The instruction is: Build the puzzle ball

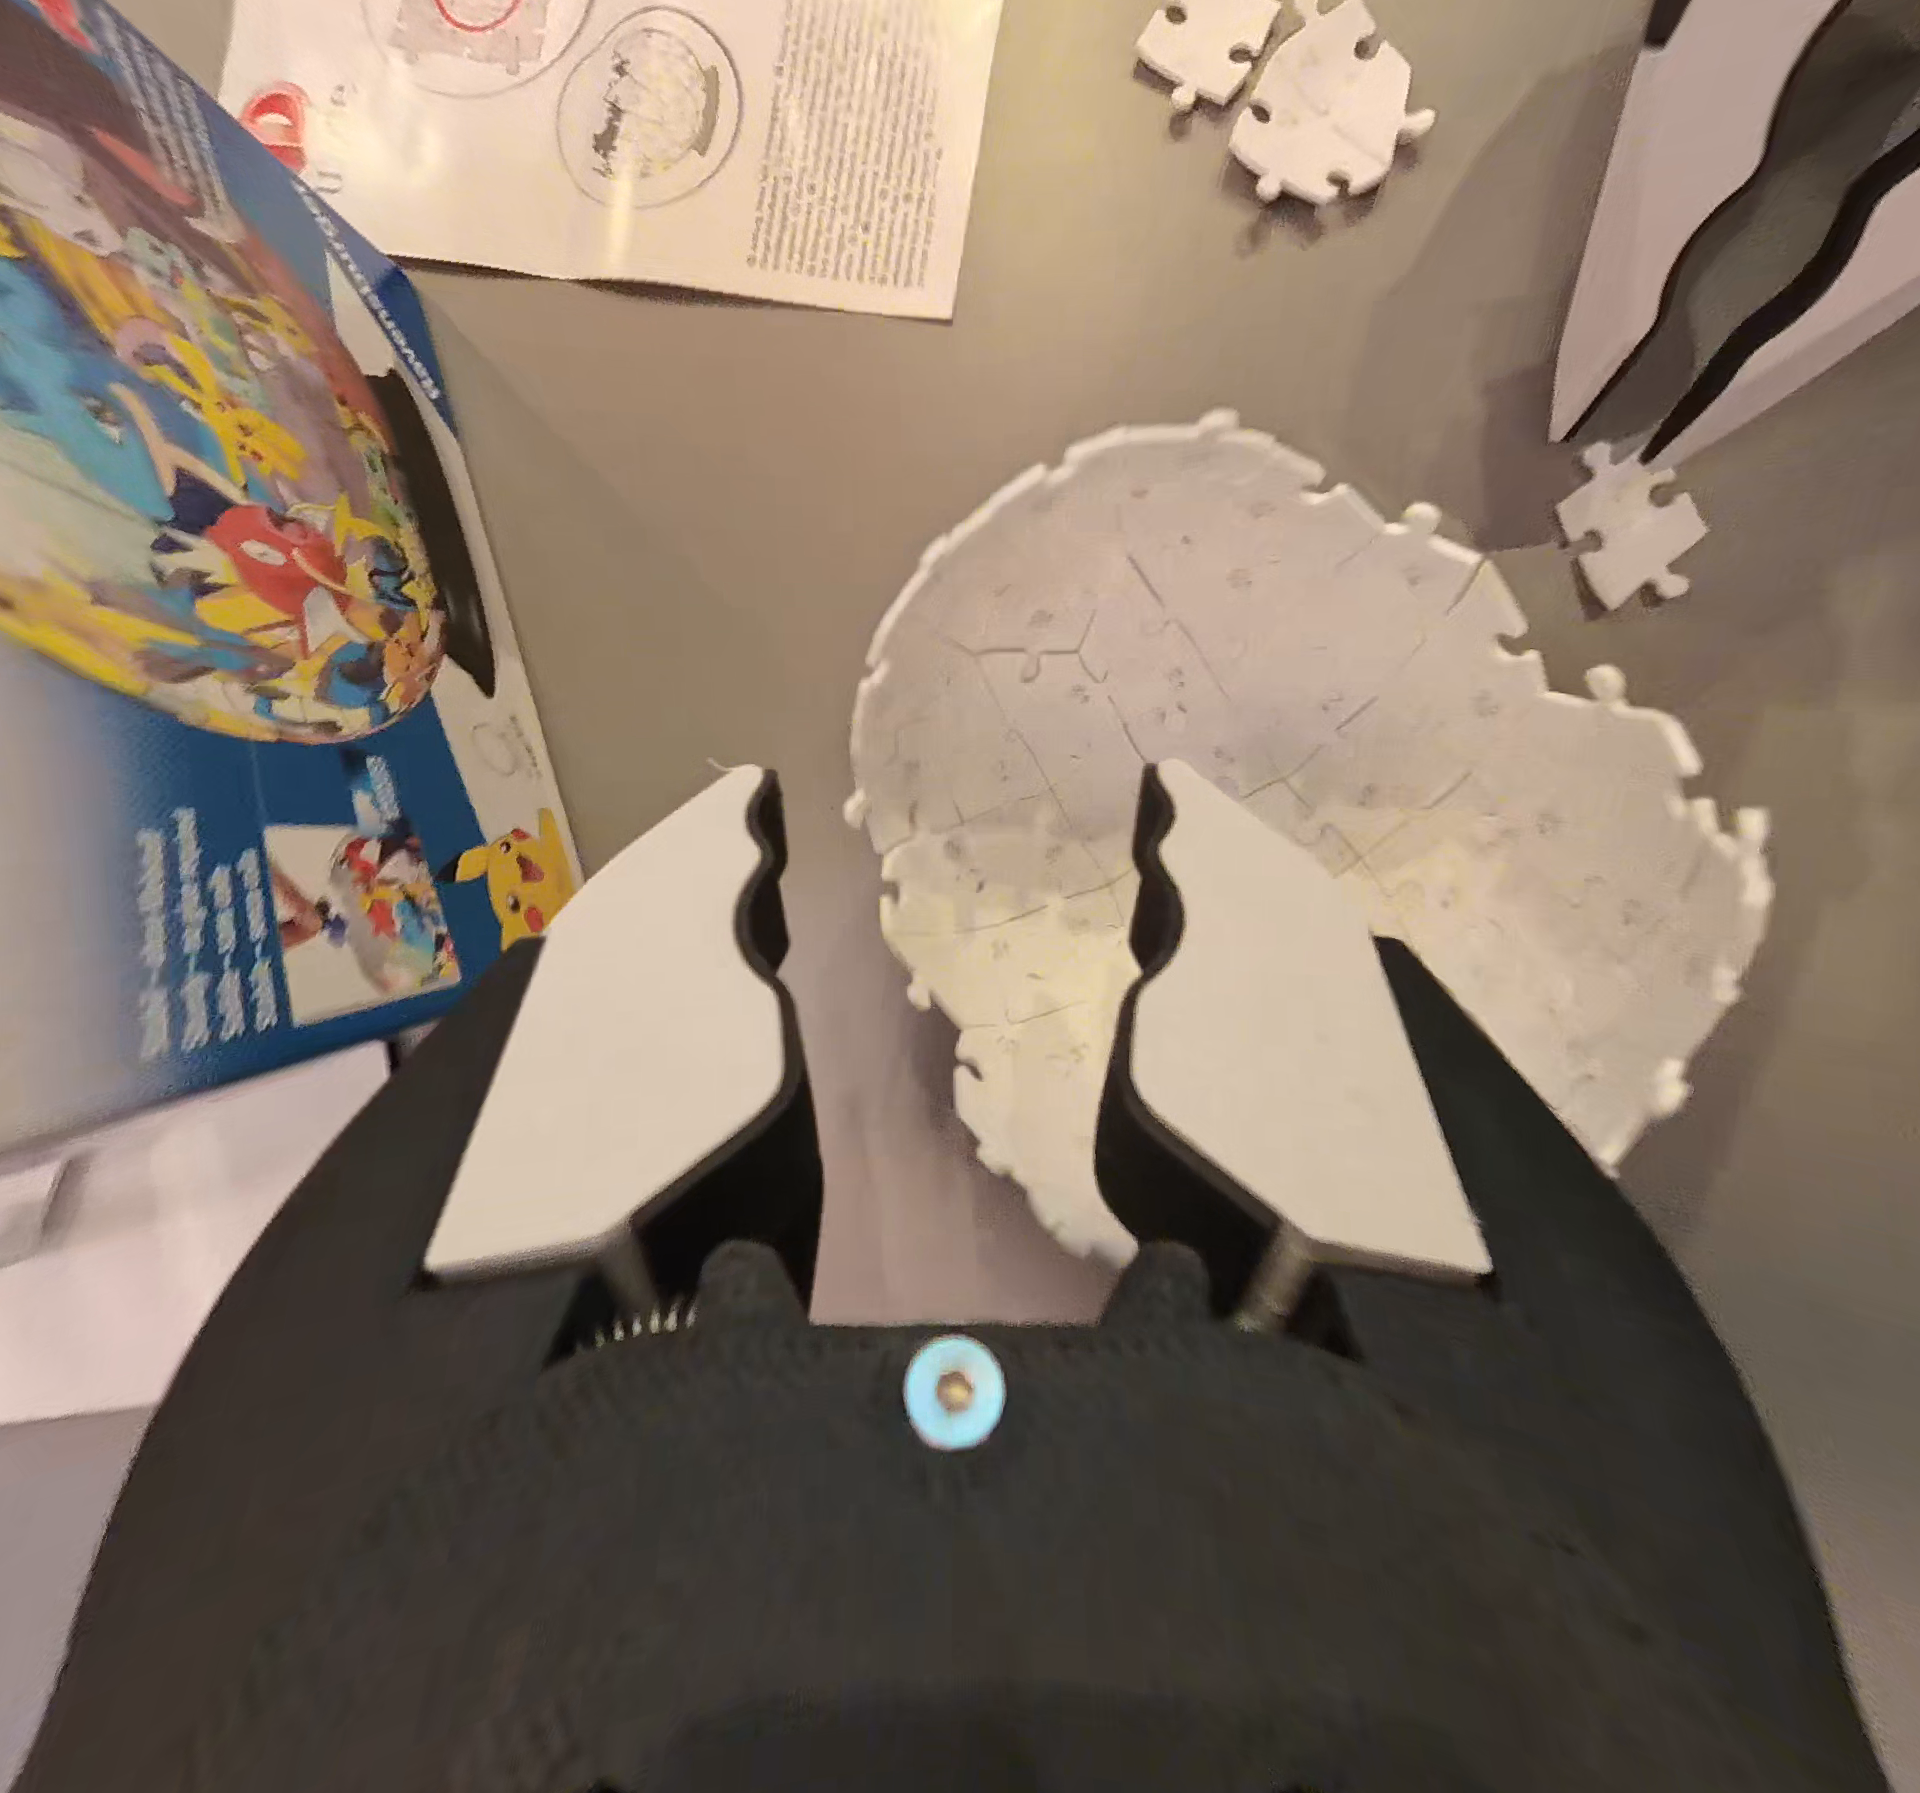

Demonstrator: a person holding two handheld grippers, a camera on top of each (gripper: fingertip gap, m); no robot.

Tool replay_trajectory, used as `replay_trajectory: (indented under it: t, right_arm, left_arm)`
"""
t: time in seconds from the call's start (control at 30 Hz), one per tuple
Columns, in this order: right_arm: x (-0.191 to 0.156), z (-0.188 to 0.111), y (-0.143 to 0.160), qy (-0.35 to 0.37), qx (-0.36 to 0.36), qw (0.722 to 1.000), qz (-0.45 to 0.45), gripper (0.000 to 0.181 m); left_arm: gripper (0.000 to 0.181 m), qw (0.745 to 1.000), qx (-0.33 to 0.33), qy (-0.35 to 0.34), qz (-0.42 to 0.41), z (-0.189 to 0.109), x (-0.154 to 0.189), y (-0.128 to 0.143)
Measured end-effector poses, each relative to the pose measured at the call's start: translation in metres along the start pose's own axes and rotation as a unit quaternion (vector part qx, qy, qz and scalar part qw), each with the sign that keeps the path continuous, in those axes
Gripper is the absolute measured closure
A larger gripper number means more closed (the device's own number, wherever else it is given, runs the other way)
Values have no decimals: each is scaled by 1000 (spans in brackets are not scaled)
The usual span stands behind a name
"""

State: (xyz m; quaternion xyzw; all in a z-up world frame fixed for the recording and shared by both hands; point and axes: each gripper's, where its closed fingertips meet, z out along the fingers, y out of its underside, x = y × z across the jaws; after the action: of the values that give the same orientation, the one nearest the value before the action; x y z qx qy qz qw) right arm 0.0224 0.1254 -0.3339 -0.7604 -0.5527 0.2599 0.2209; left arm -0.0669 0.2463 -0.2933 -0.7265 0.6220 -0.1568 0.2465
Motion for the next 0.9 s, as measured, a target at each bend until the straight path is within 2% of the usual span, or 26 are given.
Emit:
replay_trajectory:
  t: [0.17,0.33,0.47,0.7,0.9]
  right_arm:
    - [18,-12,-6,27,17,999,11,168]
    - [36,-39,-47,68,98,993,-14,168]
    - [36,-46,-76,78,134,986,-55,169]
    - [48,-39,-89,86,127,985,-77,171]
    - [63,-22,-79,90,76,989,-87,176]
  left_arm:
    - [121,999,-39,32,16,23,6,-2]
    - [125,994,-94,55,33,43,14,1]
    - [129,988,-139,62,40,51,17,3]
    - [127,976,-199,78,48,57,20,5]
    - [126,969,-226,83,59,59,20,5]
